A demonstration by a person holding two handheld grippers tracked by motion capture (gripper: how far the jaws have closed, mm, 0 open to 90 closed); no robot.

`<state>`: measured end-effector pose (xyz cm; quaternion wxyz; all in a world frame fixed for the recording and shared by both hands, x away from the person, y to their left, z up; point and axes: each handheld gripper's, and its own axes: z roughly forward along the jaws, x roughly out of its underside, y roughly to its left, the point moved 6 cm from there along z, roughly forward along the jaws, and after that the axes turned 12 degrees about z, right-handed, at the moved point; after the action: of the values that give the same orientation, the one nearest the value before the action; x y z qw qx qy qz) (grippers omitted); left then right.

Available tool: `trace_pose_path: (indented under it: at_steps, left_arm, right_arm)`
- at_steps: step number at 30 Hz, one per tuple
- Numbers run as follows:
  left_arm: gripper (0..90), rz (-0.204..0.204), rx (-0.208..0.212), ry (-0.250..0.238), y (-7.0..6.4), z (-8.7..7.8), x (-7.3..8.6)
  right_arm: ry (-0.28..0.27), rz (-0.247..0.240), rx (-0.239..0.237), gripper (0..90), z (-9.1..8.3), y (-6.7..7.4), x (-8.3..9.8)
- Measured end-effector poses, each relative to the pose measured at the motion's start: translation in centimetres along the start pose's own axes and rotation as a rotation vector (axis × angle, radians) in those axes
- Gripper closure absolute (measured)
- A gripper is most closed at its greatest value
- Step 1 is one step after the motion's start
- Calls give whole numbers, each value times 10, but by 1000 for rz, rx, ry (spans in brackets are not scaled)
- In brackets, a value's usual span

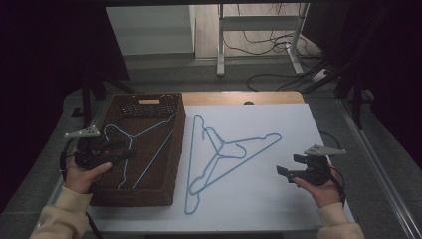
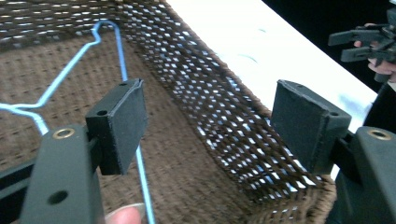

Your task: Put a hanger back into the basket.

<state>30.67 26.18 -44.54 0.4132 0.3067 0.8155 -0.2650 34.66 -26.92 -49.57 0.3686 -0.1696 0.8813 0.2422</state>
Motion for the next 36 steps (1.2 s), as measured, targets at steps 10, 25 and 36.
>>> trace_pose_path:
  at_steps: [10, 25, 36]
  left_arm:
    - [243, 49, 39, 10, -37, 18, -6]
    - [238, 70, 77, 41, -58, 37, -2]
    - [232, 83, 82, 42, -63, 42, -3]
  right_arm:
    - [-5, 0, 5, 151, -4, -2, 2]
    - [4, -30, -8, 152, -6, 4, 3]
    - [10, -52, -1, 152, -5, 9, 3]
